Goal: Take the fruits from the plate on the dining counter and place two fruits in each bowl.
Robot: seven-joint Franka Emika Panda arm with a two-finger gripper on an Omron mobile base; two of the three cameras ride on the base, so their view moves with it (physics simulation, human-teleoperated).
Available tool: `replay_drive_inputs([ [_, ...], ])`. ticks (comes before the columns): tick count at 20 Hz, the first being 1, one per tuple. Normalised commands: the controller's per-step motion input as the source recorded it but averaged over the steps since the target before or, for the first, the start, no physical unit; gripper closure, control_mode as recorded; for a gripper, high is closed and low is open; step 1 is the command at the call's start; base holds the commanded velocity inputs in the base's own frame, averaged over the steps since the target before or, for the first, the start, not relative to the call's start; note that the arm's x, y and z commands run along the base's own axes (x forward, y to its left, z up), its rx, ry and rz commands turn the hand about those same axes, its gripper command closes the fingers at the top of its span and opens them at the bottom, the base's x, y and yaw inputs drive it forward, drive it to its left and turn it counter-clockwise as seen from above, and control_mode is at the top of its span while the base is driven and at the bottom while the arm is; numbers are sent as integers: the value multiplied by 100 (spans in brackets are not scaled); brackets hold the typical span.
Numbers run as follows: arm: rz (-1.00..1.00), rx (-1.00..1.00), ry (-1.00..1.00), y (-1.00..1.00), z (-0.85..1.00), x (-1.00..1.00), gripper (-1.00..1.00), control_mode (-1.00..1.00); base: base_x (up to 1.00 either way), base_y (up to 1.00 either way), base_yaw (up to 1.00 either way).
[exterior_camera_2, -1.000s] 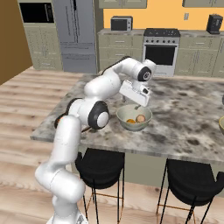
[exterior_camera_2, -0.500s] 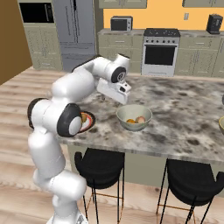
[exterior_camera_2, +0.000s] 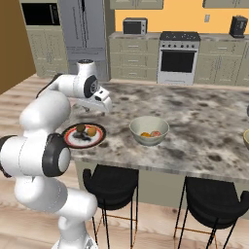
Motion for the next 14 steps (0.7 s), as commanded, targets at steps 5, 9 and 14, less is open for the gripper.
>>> replay_drive_inputs([
  [5, 2, -3, -15, 67, 1, 3, -100, -100, 0, 0, 0],
  [9, 12, 1, -13, 29, -36, 41, -100, -100, 0, 0, 0],
  [14, 3, 12, -11, 0, -43, 39, -100, -100, 0, 0, 0],
])
